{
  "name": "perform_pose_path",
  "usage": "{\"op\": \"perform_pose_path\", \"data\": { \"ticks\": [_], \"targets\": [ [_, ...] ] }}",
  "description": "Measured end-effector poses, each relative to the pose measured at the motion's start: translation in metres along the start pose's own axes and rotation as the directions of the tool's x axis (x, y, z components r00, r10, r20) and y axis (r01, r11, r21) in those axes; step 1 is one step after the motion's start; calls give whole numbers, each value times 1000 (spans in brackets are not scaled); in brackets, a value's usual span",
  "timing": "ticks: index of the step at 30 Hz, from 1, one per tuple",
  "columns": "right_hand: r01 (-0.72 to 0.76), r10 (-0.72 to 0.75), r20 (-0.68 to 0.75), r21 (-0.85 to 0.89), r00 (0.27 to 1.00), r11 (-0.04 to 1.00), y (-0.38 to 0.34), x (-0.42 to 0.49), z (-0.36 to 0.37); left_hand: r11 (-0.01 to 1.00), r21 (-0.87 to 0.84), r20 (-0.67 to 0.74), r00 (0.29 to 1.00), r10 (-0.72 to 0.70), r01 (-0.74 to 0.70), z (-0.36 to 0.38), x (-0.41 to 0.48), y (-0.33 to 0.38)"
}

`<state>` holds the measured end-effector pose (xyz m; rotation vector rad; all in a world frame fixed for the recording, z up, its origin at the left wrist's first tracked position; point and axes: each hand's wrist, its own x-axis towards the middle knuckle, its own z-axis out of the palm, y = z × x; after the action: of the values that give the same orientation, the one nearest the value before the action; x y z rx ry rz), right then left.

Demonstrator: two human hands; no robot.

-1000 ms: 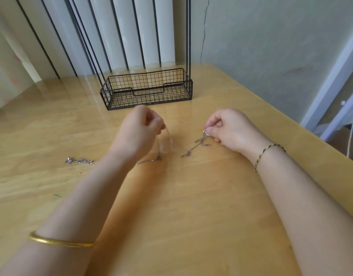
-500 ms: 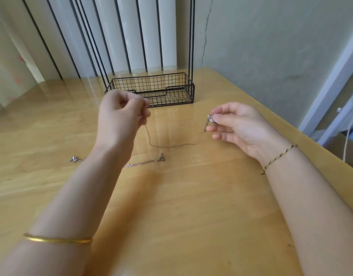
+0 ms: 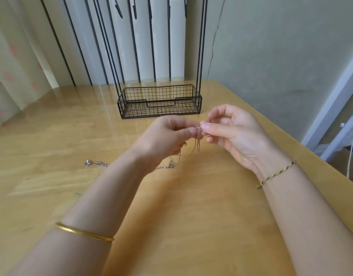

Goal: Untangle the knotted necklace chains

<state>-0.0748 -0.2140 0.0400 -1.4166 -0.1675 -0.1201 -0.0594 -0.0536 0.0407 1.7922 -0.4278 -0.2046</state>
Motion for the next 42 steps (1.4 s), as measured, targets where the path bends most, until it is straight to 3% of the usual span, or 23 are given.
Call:
{"op": "perform_pose_path", "data": {
  "ticks": [7, 20, 24, 26, 30, 35, 42],
  "targets": [
    [87, -84, 35, -108, 996, 990, -2, -3, 8, 997, -71, -159, 987, 29, -41, -8, -8, -1],
    [-71, 69, -20, -177, 997, 982, 9, -3, 5, 964, -212, -537, 843, 23, -161, -25, -11, -4],
    [-77, 74, -22, -152, 997, 985, 9, -3, 5, 977, -171, -549, 836, 14, -129, -26, -11, -10],
    [-81, 79, -24, -123, 997, 989, 8, -3, 5, 994, -58, -552, 833, 45, -92, -27, -10, -13],
    [-97, 97, -7, -41, 995, 994, 6, -4, 6, 986, 169, -429, 900, 77, -4, -20, -12, -13],
    [-64, 64, -11, -5, 998, 998, 6, -5, 8, 981, 186, -215, 972, 96, -56, -2, -18, -5],
    [20, -20, 25, 16, 999, 1000, 5, -7, 11, 979, 178, -201, 971, 131, -95, 8, -16, -5]
  ]
}}
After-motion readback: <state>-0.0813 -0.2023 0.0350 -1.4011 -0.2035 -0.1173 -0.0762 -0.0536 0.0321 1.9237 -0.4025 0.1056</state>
